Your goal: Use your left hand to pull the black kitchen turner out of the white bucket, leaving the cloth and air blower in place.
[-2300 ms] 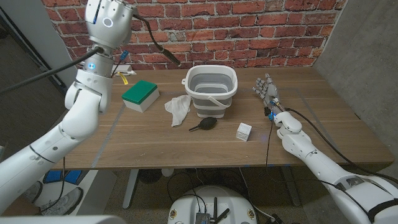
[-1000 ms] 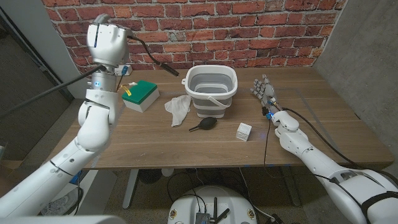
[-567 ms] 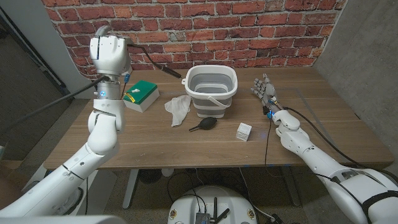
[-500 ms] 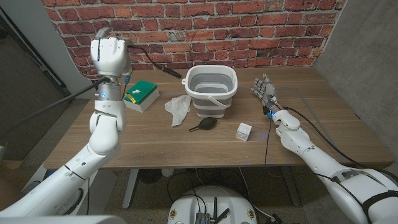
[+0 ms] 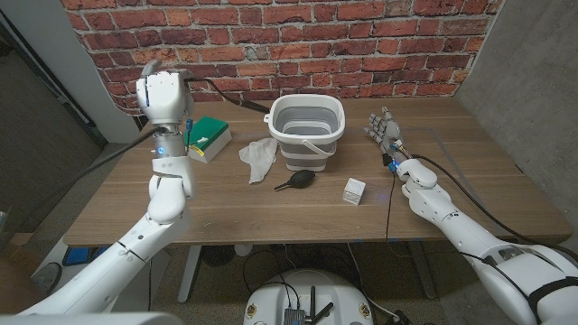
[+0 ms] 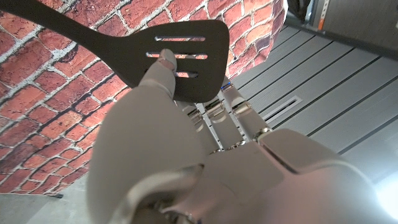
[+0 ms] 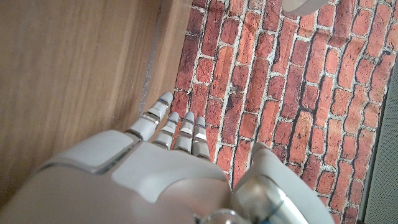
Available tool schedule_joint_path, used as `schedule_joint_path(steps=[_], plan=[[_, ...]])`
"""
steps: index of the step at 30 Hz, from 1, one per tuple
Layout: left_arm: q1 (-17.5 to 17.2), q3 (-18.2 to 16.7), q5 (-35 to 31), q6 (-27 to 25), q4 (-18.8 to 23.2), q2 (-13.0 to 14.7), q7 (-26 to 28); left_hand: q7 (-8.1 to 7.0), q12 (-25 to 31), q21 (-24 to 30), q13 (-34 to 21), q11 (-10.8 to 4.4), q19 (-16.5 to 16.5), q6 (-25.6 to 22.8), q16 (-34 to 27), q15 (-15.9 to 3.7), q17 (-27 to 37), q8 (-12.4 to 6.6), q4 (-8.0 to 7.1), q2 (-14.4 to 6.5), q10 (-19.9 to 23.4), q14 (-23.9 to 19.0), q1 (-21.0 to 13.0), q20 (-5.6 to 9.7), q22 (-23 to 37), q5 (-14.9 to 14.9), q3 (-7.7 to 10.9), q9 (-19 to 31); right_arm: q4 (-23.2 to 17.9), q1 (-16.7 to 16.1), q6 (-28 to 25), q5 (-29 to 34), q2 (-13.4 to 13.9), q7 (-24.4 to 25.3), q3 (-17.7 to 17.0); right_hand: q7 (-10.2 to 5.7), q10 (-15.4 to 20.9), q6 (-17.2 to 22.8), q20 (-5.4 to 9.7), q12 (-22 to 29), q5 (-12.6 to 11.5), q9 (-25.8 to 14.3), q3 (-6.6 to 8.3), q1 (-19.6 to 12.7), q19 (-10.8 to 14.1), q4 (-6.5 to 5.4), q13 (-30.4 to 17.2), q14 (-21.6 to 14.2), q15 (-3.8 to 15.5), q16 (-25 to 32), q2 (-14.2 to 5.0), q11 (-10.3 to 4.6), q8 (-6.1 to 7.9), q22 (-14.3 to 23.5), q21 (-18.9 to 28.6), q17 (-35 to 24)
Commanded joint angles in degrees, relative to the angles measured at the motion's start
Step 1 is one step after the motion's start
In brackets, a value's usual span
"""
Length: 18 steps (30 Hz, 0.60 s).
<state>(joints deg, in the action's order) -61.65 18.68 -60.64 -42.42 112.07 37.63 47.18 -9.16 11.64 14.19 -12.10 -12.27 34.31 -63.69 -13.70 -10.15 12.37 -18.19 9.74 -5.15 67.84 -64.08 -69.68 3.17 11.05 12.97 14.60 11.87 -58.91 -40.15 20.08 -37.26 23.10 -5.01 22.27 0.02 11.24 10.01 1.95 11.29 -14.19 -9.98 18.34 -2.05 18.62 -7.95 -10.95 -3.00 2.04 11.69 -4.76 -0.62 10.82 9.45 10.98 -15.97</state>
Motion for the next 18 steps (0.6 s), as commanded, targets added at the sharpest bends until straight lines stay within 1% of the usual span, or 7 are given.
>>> schedule_joint_path(steps=[1, 5, 7, 8, 15, 18], plan=[[2.27, 2.77, 9.32, -0.45, -3.03, -3.58, 5.35, 0.06, 0.09, -0.03, -0.17, 0.15, -0.07, 0.55, 0.2, -3.88, 2.76, -0.12, -0.16, -0.57, 0.07, -1.81, 0.01, 8.41, 0.09, 0.37, -0.12, 0.32, -0.17, 0.0, -0.65, -0.05, 0.3, -0.14, 0.1, 0.06, 0.48, 0.29, 0.48, -0.03, -0.11, -0.28, 0.21, 0.51, 0.17, -0.15, -0.12, -0.12, 0.97, 0.58, -1.59, 0.06, 0.13, 0.13, -0.22, 0.01], [2.85, 3.37, 11.46, -0.38, -3.07, -4.02, 6.15, 0.19, 0.05, -0.08, -0.14, 0.18, -0.08, 0.61, 0.15, -3.88, 2.88, -0.12, -0.16, -0.64, -0.05, -1.68, 0.1, 8.41, 0.06, 0.43, -0.09, 0.32, 0.64, 0.5, -0.56, -0.1, 0.01, -0.63, 0.22, 0.05, 0.48, 0.28, 0.46, -0.03, -0.11, -0.28, 0.22, 0.52, 0.14, -0.17, -0.12, -0.13, 0.93, 0.6, -1.6, 0.07, 0.13, 0.13, -0.23, 0.01], [2.91, 3.53, 12.42, -0.19, -2.95, -3.91, 6.44, -0.03, 0.05, -0.08, -0.14, 0.15, -0.07, 0.51, 0.13, -3.88, 2.91, -0.17, -0.13, -0.62, -0.09, -1.66, 0.09, 8.4, 0.06, 0.45, -0.09, 0.32, 0.86, 0.64, -0.51, -0.1, -0.07, -0.77, 0.26, 0.08, 0.47, 0.26, 0.45, -0.03, -0.11, -0.28, 0.22, 0.52, 0.14, -0.17, -0.12, -0.14, 0.91, 0.6, -1.61, 0.07, 0.12, 0.13, -0.23, 0.01], [2.88, 3.53, 13.33, -0.3, -2.73, -4.37, 6.35, -0.02, 0.06, -0.08, -0.15, 0.17, -0.07, 0.53, 0.11, -3.88, 2.92, -0.16, -0.15, -0.65, -0.06, -1.67, 0.1, 8.4, 0.06, 0.46, -0.09, 0.32, 1.18, 0.85, -0.51, -0.13, -0.19, -0.96, 0.3, 0.06, 0.51, 0.27, 0.49, -0.02, -0.11, -0.28, 0.22, 0.52, 0.15, -0.17, -0.12, -0.1, 1.0, 0.59, -1.61, 0.08, 0.12, 0.13, -0.23, 0.01], [2.41, 3.46, 17.63, -0.59, -1.23, -5.03, 5.75, -0.02, 0.02, -0.14, -0.1, 0.21, -0.05, 0.65, 0.13, -3.88, 2.89, -0.15, -0.18, -0.73, -0.24, -1.58, 0.28, 8.38, 0.04, 0.58, -0.05, 0.31, 1.47, 1.14, -0.68, -0.1, -0.29, -1.13, 0.41, 0.03, 0.5, 0.29, 0.49, -0.02, -0.11, -0.28, 0.24, 0.53, 0.16, -0.18, -0.12, -0.13, 0.94, 0.61, -1.61, 0.0, 0.13, 0.13, -0.22, 0.03], [1.9, 2.91, 20.13, -0.17, -0.42, -5.64, 5.57, 0.04, 0.07, -0.15, -0.1, 0.2, -0.02, 0.71, 0.04, -3.88, 2.99, -0.15, -0.17, -0.72, -0.14, -1.6, 0.36, 8.39, 0.03, 0.62, -0.05, 0.31, 1.39, 1.13, -0.84, -0.09, -0.26, -1.04, 0.42, 0.04, 0.52, 0.31, 0.46, -0.02, -0.11, -0.28, 0.24, 0.53, 0.14, -0.18, -0.12, -0.12, 0.95, 0.62, -1.6, -0.06, 0.13, 0.13, -0.23, 0.03]])
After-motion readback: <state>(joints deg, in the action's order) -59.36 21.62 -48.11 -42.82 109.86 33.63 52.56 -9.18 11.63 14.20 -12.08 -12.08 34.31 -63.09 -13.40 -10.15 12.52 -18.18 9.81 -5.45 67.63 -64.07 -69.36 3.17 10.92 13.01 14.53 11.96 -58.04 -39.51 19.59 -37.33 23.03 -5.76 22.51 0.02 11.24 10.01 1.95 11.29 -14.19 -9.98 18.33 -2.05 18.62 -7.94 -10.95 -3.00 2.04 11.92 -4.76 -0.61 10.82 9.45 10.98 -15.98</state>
